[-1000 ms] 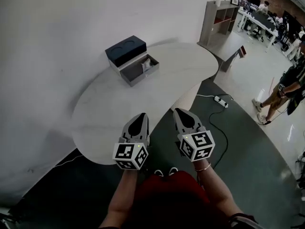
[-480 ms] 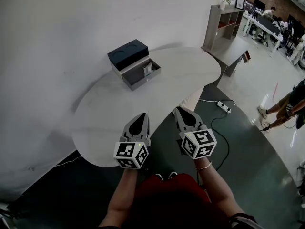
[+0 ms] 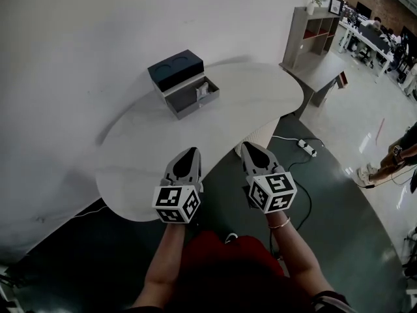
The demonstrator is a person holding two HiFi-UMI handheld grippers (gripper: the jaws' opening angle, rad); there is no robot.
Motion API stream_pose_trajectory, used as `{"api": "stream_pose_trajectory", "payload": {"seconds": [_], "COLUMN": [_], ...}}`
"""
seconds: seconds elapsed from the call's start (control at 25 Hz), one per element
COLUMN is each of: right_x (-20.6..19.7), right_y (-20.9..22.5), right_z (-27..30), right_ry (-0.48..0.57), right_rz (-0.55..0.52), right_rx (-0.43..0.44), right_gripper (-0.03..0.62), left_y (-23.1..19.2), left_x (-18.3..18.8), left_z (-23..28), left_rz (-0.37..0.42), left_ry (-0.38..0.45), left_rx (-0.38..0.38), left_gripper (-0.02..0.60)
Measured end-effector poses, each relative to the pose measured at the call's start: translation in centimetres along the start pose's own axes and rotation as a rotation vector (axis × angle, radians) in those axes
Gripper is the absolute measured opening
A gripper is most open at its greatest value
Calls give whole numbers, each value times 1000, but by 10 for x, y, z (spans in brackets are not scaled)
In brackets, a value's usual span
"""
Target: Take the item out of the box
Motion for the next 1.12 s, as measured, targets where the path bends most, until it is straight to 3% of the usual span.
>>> {"api": "stream_pose_trajectory", "payload": {"seconds": [0.28, 0.52, 1.12], "right_x": [2, -1, -8], "right_y": [9, 23, 64], "right_z": [-1, 4, 72], "right_ry": [4, -7, -46], "right_rz": [4, 19, 17], "right_rx": [17, 13, -5], "right_gripper": [17, 17, 17], "left_y": [6, 7, -36], "left_x": [6, 0, -16], "left_z": [7, 24, 101], "left_rz": [9, 24, -2], "left_ry": [23, -8, -66], "left_rx": [18, 30, 68], "left_gripper": [23, 23, 23]}}
Point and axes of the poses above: the fingertips, and each gripper's own axes: z forward along the fingers, y to its right, x out of its top, the point moved 5 cm from there along -z, backward along the fingers, and after that the axes turned 4 degrees about y, right-handed, at the moved point
